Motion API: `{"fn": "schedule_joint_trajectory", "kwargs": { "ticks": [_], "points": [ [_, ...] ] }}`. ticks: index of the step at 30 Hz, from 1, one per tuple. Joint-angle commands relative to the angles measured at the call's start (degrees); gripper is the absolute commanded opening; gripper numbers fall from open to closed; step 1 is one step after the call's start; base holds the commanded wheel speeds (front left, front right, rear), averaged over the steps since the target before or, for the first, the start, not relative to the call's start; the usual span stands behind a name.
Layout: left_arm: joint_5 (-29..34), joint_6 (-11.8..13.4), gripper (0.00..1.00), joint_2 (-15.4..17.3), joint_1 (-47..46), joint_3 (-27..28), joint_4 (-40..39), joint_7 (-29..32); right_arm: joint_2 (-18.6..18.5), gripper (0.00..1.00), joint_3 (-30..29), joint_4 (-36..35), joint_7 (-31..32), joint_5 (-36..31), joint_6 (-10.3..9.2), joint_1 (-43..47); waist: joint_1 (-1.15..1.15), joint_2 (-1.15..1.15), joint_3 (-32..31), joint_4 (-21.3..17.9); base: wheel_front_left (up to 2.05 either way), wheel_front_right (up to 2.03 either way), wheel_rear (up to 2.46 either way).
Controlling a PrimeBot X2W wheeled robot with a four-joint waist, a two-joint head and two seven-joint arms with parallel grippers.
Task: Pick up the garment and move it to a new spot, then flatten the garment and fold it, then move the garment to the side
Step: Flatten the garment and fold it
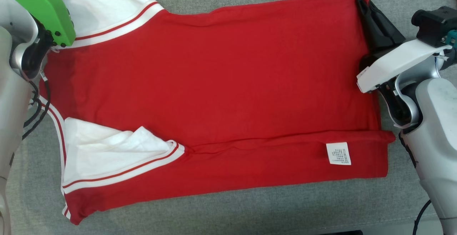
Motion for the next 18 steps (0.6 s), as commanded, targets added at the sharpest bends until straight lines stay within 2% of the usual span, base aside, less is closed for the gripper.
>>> {"fn": "schedule_joint_trajectory", "kwargs": {
  "ticks": [1,11,16,18],
  "points": [
    [-0.4,0.1,0.00,0.4,0.1,0.0,0.3,-1.3,-0.8,0.00,-0.1,0.1,-0.2,-0.1,-0.02,-0.6,0.00,0.00,-0.9,0.1,0.00,0.00,0.00],
    [-1.9,0.5,0.00,0.4,4.3,1.6,-3.8,-12.9,-3.2,0.00,-2.9,-1.9,-2.7,0.6,-0.05,1.8,0.00,0.00,-7.1,1.4,0.00,0.00,0.00],
    [-2.8,2.7,0.00,1.7,12.1,2.5,-11.1,-16.4,-4.1,0.00,-3.9,-3.5,-2.4,1.6,-0.05,5.6,0.00,0.00,-10.5,2.3,0.00,0.00,0.00],
    [-3.4,4.6,0.00,2.6,16.7,3.0,-15.3,-17.4,-4.0,0.00,-4.5,-4.4,-2.9,2.6,-0.05,7.9,0.00,0.00,-11.6,2.7,0.00,0.00,0.00]
  ]
}}
